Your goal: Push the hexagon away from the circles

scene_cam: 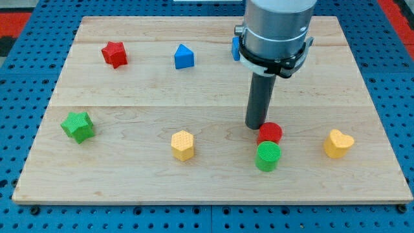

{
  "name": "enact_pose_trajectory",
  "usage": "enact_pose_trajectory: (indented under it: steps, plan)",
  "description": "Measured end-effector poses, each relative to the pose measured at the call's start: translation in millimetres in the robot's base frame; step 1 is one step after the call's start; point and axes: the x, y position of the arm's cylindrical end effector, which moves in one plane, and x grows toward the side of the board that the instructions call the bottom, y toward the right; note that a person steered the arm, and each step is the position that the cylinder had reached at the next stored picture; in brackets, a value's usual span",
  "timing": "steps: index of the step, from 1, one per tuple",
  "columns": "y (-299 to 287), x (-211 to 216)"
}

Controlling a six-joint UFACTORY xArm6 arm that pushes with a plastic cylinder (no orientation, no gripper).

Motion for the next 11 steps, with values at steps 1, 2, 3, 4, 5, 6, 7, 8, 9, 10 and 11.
enact_pose_trajectory:
  steps: [1, 2, 3, 4, 5, 6, 7, 8, 9, 10, 11]
  plan:
    - [-51.7, 13.1]
    - [-32.7, 29.9]
    - [-13.9, 25.7]
    - [-36.5, 44.6]
    - [-92.2, 54.9]
    - [-134.9, 48.0]
    - [-152.3, 45.9]
    - [-191.3, 52.2]
    - [-233.4, 78.9]
    - [-233.9, 115.6]
    - [-192.9, 102.4]
